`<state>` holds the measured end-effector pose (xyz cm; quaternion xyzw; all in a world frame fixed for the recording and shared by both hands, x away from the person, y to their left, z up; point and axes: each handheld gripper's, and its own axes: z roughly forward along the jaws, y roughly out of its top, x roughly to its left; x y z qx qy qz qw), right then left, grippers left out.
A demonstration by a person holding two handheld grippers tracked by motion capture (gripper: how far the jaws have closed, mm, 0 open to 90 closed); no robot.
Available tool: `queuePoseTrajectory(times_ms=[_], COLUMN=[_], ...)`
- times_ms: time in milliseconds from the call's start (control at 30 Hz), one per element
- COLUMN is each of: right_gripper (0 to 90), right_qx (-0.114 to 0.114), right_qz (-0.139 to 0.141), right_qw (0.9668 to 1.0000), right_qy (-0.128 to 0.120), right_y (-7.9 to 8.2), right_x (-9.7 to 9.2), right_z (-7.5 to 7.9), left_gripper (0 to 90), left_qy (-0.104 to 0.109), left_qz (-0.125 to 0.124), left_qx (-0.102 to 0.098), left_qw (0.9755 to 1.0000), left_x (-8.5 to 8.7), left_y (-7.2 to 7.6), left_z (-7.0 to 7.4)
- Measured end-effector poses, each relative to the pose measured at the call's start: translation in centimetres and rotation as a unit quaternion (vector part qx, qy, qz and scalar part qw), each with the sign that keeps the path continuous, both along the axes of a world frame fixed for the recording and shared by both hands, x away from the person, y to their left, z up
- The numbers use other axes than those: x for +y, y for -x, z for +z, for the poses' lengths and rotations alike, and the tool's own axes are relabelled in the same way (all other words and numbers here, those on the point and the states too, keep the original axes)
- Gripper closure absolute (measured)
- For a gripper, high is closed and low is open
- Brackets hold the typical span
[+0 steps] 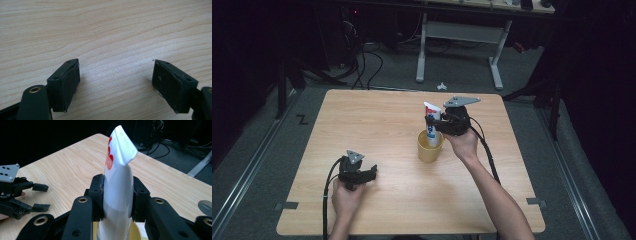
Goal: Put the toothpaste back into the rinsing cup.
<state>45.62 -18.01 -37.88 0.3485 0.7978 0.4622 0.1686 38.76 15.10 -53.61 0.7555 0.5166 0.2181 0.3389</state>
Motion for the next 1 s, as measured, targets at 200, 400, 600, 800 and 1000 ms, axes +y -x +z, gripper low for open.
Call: queuePoseTrajectory(times_ms=[200,400,600,800,1000], right_gripper=[68.3,68.5,68.6,68.7,68.8], right_qx=[0.002,0.006,0.009,0.013,0.018], right_qz=[0.002,0.002,0.003,0.001,0.001], right_qw=[0.9999,0.9998,0.9997,0.9995,0.9993], right_qy=[0.013,0.018,0.024,0.029,0.034], right_y=[-0.1,-0.3,-0.2,-0.3,-0.5], right_x=[0.6,1.0,1.3,1.3,1.4], right_z=[-0.4,-0.9,-1.5,-1.9,-2.4], left_gripper=[22.6,22.6,22.6,22.6,22.7], left_qy=[0.001,0.001,0.001,0.0,0.0], left_qz=[0.0,0.0,0.0,0.0,0.0], left_qx=[0.0,0.0,0.0,0.0,0.0], left_qw=[1.0,1.0,1.0,1.0,1.0], left_x=[0.0,0.0,0.0,0.0,0.0], left_y=[0.0,0.0,0.0,0.0,0.0], left_z=[0.0,0.0,0.0,0.0,0.0])
